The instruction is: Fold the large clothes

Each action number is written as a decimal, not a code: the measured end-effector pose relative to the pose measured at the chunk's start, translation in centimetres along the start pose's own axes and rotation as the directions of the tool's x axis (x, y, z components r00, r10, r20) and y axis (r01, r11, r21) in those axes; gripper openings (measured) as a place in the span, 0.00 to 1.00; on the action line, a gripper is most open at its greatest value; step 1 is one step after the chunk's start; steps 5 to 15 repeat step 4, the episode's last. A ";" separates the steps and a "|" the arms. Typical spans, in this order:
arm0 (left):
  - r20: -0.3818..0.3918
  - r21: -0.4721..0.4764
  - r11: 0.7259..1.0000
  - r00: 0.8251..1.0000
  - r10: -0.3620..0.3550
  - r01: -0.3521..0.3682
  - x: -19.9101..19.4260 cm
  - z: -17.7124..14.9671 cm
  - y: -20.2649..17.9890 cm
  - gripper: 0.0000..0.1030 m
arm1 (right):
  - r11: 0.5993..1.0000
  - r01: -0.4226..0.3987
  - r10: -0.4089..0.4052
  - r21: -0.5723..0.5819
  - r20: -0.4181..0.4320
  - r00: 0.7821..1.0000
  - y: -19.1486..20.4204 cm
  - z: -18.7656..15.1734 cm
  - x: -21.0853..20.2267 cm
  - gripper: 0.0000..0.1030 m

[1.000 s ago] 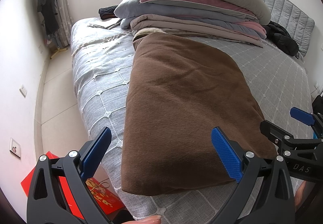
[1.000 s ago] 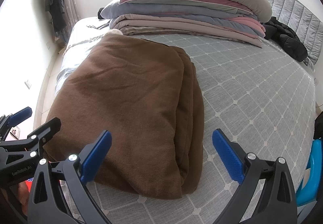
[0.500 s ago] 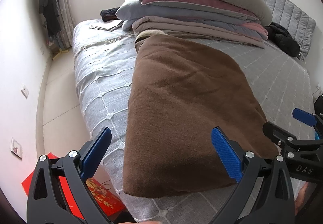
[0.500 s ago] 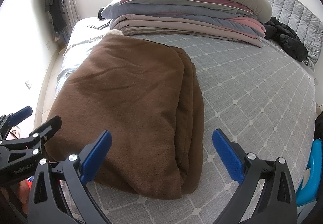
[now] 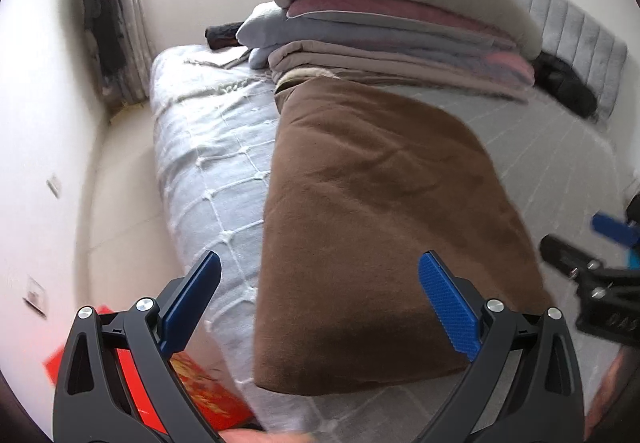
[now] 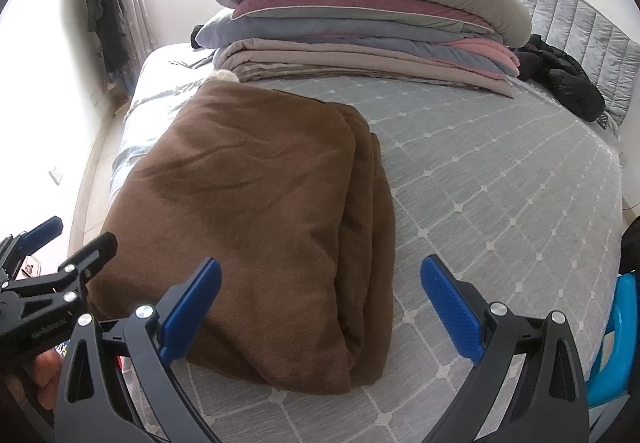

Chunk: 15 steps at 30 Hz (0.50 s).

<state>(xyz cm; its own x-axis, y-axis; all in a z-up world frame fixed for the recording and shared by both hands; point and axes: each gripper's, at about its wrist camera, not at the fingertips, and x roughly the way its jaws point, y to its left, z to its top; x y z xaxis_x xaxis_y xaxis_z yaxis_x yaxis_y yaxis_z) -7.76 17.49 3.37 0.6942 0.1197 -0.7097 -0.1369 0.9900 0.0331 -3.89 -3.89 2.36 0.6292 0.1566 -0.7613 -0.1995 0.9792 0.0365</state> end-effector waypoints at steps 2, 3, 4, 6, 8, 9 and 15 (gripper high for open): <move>0.001 0.012 1.000 1.000 0.017 -0.017 -0.1 -0.1 -0.3 0.93 | 1.000 0.002 -0.002 -0.002 -0.002 1.000 -0.1 0.0 0.1 0.93; -0.003 0.011 1.000 1.000 0.012 -0.012 -0.1 -0.1 -0.3 0.93 | 1.000 0.003 -0.003 -0.003 -0.004 1.000 -0.1 0.0 0.1 0.93; -0.011 0.010 1.000 1.000 0.002 -0.002 -0.1 -0.1 -0.4 0.93 | 1.000 0.004 -0.004 -0.004 -0.007 1.000 -0.2 0.0 0.2 0.93; -0.011 0.010 1.000 1.000 0.002 -0.002 -0.1 -0.1 -0.4 0.93 | 1.000 0.004 -0.004 -0.004 -0.007 1.000 -0.2 0.0 0.2 0.93; -0.011 0.010 1.000 1.000 0.002 -0.002 -0.1 -0.1 -0.4 0.93 | 1.000 0.004 -0.004 -0.004 -0.007 1.000 -0.2 0.0 0.2 0.93; -0.011 0.010 1.000 1.000 0.002 -0.002 -0.1 -0.1 -0.4 0.93 | 1.000 0.004 -0.004 -0.004 -0.007 1.000 -0.2 0.0 0.2 0.93; -0.011 0.010 1.000 1.000 0.002 -0.002 -0.1 -0.1 -0.4 0.93 | 1.000 0.004 -0.004 -0.004 -0.007 1.000 -0.2 0.0 0.2 0.93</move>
